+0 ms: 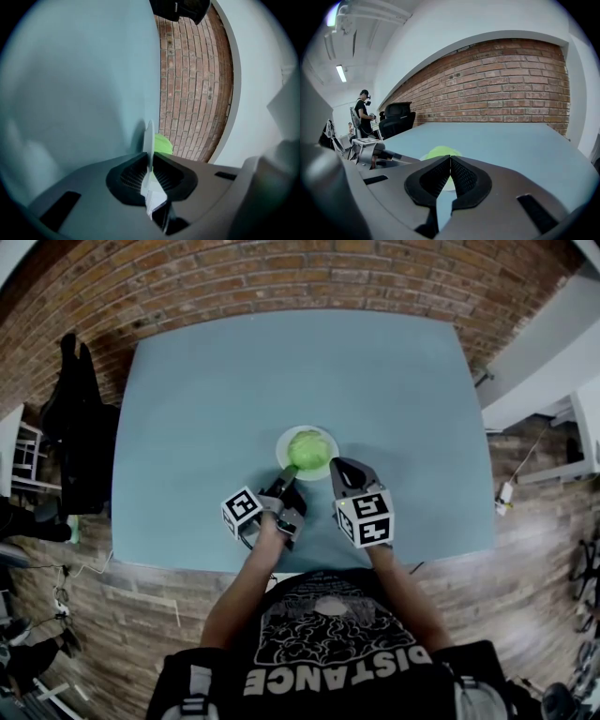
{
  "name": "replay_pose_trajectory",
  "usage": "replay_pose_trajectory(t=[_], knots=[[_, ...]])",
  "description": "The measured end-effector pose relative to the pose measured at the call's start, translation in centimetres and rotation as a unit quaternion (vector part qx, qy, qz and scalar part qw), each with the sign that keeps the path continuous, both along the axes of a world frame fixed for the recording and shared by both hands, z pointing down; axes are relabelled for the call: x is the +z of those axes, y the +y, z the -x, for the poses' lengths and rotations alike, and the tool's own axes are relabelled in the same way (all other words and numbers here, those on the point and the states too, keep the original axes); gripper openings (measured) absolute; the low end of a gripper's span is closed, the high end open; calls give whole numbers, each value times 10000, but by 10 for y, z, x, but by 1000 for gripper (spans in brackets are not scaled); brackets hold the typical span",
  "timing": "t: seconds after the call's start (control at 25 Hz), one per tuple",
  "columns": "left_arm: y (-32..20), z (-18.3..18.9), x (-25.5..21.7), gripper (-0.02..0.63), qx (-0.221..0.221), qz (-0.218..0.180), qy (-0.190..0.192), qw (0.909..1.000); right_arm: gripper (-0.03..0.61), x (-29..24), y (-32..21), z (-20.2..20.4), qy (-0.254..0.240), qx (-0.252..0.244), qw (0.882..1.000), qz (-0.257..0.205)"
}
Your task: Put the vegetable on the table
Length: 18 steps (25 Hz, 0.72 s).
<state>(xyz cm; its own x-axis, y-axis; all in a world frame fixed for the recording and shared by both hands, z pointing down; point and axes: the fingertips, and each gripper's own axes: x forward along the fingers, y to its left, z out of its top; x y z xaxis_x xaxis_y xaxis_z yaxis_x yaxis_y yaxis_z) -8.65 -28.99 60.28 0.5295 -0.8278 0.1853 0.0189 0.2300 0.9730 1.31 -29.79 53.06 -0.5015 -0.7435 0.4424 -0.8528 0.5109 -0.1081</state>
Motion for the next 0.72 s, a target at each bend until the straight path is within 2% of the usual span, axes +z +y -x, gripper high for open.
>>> replay_pose_trajectory(t=[0.48, 0.72], knots=[[-5, 7, 7, 37, 140, 282, -690, 9971, 9, 2, -1, 1, 7, 10, 10000, 37], [-4, 9, 14, 43, 283, 460, -1097, 9925, 9, 2, -2, 2, 29, -20, 10000, 36]])
